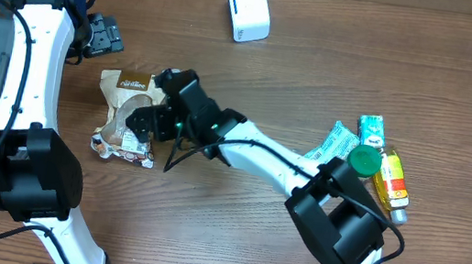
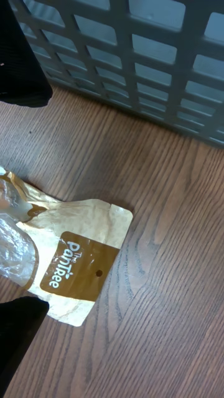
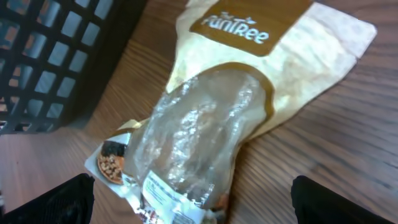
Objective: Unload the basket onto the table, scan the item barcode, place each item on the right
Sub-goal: 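Move the right gripper left onto the PanTree snack bag, then close the right gripper on the PanTree bag and drag it right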
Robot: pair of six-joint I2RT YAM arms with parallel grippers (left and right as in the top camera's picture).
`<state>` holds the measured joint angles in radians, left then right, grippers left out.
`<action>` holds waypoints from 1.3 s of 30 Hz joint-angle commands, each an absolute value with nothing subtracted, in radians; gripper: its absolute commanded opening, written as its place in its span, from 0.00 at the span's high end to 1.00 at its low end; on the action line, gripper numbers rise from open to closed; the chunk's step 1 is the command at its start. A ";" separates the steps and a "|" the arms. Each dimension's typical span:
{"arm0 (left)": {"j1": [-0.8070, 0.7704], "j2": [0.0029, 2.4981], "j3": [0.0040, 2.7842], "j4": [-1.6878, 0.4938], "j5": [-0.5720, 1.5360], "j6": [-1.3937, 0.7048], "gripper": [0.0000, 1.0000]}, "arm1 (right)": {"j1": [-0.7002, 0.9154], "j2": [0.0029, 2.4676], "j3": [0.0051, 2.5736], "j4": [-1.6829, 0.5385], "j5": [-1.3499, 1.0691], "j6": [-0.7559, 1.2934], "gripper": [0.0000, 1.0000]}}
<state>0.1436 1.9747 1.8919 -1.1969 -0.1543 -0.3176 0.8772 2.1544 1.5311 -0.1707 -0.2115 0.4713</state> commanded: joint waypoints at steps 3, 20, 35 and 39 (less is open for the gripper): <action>0.137 1.958 1.899 -1.196 -0.157 -0.321 0.00 | 0.943 2.168 1.525 -0.145 0.060 0.462 0.00; 0.137 1.958 1.899 -1.196 -0.157 -0.321 0.00 | 0.960 2.204 1.525 0.023 0.134 0.442 0.01; 0.137 1.958 1.899 -1.196 -0.157 -0.321 0.00 | 0.975 2.317 1.525 0.028 0.139 0.445 0.08; 0.137 1.958 1.899 -1.196 -0.157 -0.321 0.00 | 0.968 2.307 1.527 0.013 0.142 0.463 0.09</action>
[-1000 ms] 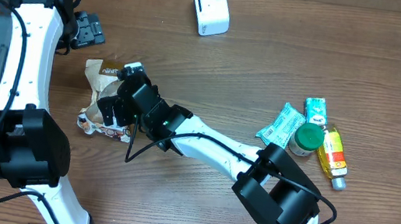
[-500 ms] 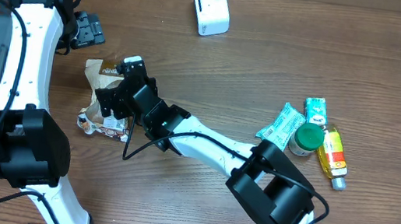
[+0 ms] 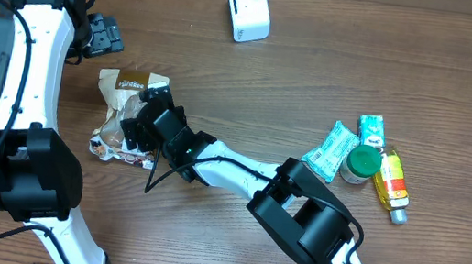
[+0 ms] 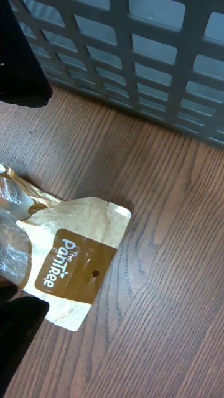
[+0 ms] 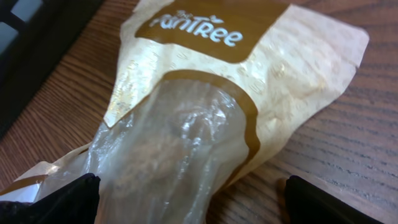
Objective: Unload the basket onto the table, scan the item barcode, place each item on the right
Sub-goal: 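Close the right gripper on the PanTree bag and drag it right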
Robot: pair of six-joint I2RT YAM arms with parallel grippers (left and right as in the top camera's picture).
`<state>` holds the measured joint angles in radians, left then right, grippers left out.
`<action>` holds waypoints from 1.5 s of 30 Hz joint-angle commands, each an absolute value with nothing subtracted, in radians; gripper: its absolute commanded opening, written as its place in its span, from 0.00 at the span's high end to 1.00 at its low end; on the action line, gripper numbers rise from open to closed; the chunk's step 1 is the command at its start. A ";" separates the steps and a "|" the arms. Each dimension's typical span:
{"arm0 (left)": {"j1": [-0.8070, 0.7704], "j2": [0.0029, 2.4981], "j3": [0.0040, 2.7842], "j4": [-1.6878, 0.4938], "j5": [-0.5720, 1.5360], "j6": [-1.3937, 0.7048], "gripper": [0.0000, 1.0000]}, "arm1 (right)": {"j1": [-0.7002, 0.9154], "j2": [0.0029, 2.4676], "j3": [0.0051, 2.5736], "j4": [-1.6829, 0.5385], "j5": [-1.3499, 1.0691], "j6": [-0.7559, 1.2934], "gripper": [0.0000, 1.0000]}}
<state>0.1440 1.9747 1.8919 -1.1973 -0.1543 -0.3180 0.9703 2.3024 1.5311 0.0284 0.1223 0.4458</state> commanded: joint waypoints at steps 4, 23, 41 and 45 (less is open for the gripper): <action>0.137 1.958 1.899 -1.196 -0.157 -0.321 0.00 | 0.920 2.260 1.527 -0.093 0.142 0.568 0.09; 0.137 1.958 1.899 -1.196 -0.157 -0.321 0.00 | 0.597 2.074 1.528 -0.766 -0.097 0.654 0.06; 0.137 1.958 1.899 -1.196 -0.157 -0.321 0.00 | 0.647 1.987 1.555 -0.646 0.066 0.567 0.05; 0.137 1.958 1.899 -1.196 -0.157 -0.321 0.00 | 0.673 2.049 1.555 -0.595 0.093 0.500 0.05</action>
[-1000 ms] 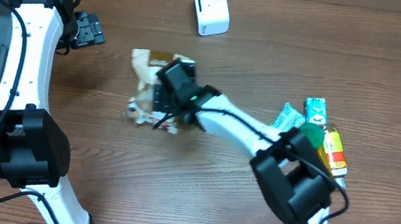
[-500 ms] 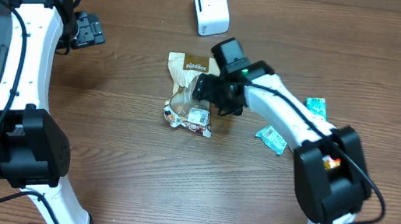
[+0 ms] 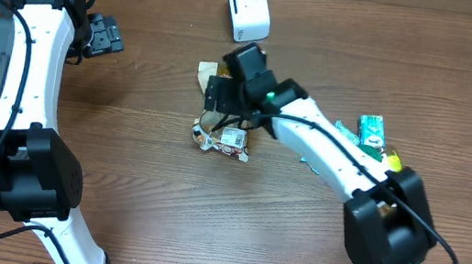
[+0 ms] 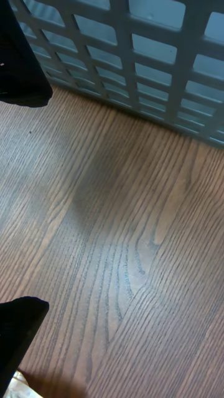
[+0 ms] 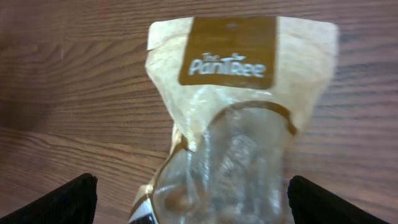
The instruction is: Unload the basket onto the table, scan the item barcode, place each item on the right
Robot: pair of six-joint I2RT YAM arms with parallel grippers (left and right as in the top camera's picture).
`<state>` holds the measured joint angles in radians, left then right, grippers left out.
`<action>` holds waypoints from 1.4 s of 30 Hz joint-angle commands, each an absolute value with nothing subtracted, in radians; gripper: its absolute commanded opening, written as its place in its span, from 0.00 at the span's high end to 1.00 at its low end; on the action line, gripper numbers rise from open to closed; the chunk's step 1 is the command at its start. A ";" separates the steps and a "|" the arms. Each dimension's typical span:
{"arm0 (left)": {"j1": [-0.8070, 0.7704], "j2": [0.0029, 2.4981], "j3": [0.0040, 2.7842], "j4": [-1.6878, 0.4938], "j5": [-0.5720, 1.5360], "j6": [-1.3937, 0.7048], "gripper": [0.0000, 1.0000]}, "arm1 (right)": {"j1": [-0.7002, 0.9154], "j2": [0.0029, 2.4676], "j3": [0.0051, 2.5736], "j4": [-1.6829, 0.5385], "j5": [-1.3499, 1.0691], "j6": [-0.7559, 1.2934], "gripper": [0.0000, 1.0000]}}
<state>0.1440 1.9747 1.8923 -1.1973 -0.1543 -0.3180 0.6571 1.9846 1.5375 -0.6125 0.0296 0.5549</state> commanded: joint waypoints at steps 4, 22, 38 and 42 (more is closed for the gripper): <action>0.137 1.958 1.899 -1.196 -0.157 -0.321 0.01 | 0.680 2.112 1.555 -0.600 0.134 0.496 0.04; 0.137 1.958 1.899 -1.196 -0.157 -0.321 0.00 | 0.678 2.118 1.555 -0.614 0.123 0.496 0.07; 0.137 1.958 1.899 -1.196 -0.157 -0.321 0.01 | 0.678 2.170 1.554 -0.585 0.164 0.496 0.57; 0.137 1.958 1.899 -1.196 -0.157 -0.321 0.00 | 0.678 2.170 1.555 -0.588 0.165 0.496 0.62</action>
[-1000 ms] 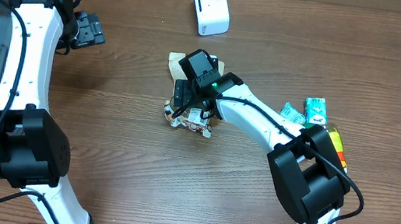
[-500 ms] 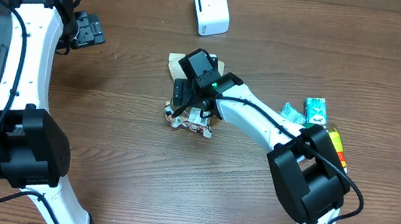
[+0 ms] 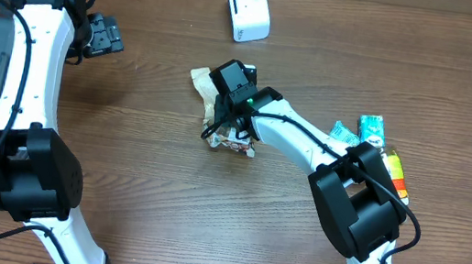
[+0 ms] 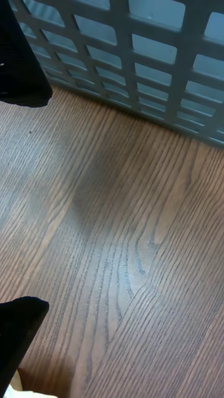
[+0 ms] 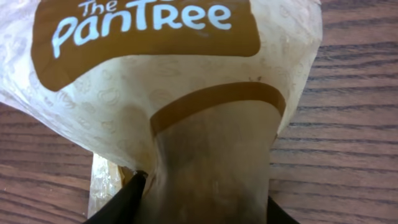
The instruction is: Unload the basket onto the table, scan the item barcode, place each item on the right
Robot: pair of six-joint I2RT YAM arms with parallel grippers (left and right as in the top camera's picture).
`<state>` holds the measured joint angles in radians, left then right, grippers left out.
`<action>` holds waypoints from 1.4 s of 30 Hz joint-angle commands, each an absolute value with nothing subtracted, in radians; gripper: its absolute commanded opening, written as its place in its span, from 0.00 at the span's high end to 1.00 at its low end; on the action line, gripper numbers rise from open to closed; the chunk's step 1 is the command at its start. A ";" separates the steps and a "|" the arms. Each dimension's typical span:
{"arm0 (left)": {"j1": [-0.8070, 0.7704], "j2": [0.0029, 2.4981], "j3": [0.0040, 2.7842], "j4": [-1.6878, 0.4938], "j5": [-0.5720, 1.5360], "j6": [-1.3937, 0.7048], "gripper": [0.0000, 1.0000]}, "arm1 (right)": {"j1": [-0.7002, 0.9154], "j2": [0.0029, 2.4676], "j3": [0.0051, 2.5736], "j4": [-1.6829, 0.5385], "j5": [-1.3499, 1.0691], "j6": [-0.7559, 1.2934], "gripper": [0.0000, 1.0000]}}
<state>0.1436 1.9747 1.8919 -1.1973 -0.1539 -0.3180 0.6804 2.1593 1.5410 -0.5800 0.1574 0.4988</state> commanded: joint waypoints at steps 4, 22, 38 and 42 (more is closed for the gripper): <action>0.137 1.958 1.899 -1.196 -0.157 -0.321 0.01 | 0.678 2.158 1.564 -0.605 0.165 0.496 0.60; 0.137 1.958 1.899 -1.196 -0.157 -0.321 0.00 | 0.656 2.077 1.617 -0.898 0.038 0.567 0.00; 0.137 1.958 1.899 -1.196 -0.157 -0.321 0.00 | 0.439 1.977 1.686 -1.208 0.024 0.568 0.44; 0.137 1.958 1.899 -1.196 -0.157 -0.321 0.00 | 0.434 1.977 1.623 -1.236 0.020 0.574 0.75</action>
